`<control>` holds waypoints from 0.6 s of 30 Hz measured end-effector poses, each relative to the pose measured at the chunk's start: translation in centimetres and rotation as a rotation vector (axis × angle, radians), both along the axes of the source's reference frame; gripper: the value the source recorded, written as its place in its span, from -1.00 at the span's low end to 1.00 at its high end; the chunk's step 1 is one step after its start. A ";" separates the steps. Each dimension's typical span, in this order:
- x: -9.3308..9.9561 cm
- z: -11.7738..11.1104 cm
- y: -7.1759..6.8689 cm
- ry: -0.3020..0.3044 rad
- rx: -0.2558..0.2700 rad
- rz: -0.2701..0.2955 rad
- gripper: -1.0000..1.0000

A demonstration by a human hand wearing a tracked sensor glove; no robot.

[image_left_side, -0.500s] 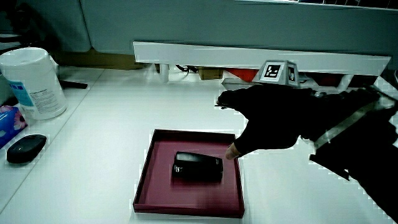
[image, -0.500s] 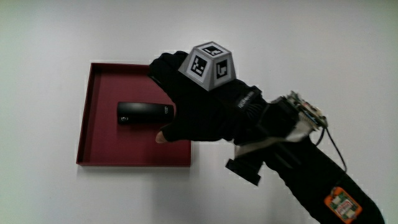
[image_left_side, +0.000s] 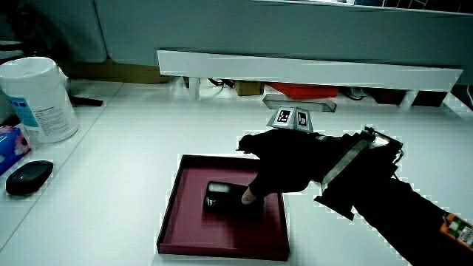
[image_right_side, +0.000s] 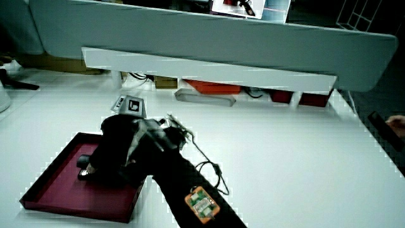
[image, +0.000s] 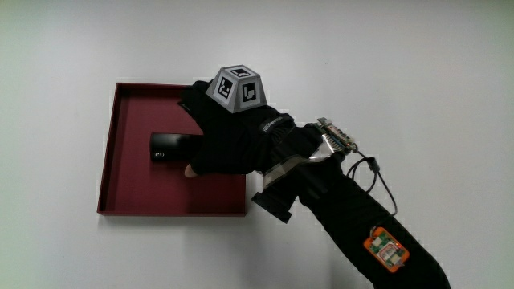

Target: Pick stapper from plate

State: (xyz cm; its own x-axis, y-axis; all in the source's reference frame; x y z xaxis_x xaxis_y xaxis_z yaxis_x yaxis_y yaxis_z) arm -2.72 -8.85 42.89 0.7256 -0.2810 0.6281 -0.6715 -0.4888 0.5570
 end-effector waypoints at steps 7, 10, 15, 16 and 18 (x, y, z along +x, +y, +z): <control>-1.0 3.3 0.2 0.027 -0.034 0.019 0.00; -1.1 4.4 0.3 0.029 -0.040 0.023 0.00; -1.3 5.4 0.4 0.032 -0.044 0.035 0.00; -1.3 5.8 0.4 0.041 -0.050 0.038 0.00; -1.4 5.8 0.4 0.028 -0.057 0.031 0.00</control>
State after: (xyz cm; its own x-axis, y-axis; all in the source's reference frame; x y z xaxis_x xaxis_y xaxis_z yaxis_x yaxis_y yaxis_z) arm -4.12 -8.42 48.69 0.7508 -0.2226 0.6219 -0.6403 -0.4764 0.6025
